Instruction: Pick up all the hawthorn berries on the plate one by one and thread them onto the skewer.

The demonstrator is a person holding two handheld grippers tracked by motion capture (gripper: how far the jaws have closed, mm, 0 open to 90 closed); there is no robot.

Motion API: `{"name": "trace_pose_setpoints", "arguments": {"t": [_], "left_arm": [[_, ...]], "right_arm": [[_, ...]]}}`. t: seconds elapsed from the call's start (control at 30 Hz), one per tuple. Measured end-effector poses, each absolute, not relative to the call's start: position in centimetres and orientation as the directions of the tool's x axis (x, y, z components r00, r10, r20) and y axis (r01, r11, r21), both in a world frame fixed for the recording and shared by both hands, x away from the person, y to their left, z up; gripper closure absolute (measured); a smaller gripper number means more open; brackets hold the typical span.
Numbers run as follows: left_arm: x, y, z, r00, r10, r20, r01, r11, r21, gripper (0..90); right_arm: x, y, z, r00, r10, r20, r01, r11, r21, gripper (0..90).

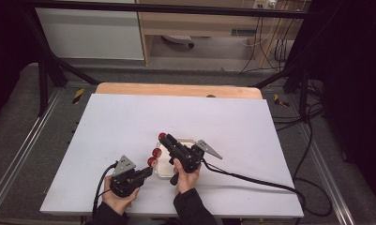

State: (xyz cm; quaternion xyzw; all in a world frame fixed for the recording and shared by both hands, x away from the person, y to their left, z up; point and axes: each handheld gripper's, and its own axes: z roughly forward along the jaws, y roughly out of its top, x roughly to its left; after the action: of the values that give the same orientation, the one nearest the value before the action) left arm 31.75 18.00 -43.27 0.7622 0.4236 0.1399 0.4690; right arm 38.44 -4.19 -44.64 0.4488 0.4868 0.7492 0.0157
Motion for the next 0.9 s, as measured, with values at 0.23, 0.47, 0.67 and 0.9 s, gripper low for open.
{"name": "trace_pose_setpoints", "arguments": {"t": [0.23, 0.47, 0.67, 0.9], "left_arm": [[31.98, 17.51, -43.38, 0.595, 0.780, -0.193, 0.519, -0.190, 0.833, 88.4], [31.56, 17.53, -43.13, 0.595, 0.778, -0.201, 0.497, -0.159, 0.853, 88.5], [31.84, 17.23, -43.10, 0.581, 0.785, -0.215, 0.509, -0.144, 0.849, 88.4], [32.13, 17.27, -43.20, 0.581, 0.788, -0.203, 0.504, -0.153, 0.850, 88.5]], "right_arm": [[38.21, -4.22, -44.51, -0.602, 0.460, 0.653, 0.414, -0.520, 0.747, 63.3], [38.14, -4.32, -44.31, -0.609, 0.454, 0.650, 0.415, -0.516, 0.749, 63.4], [37.93, -4.10, -44.84, -0.604, 0.441, 0.664, 0.446, -0.504, 0.740, 63.6], [37.88, -4.07, -44.91, -0.608, 0.453, 0.652, 0.449, -0.481, 0.753, 63.2]]}}
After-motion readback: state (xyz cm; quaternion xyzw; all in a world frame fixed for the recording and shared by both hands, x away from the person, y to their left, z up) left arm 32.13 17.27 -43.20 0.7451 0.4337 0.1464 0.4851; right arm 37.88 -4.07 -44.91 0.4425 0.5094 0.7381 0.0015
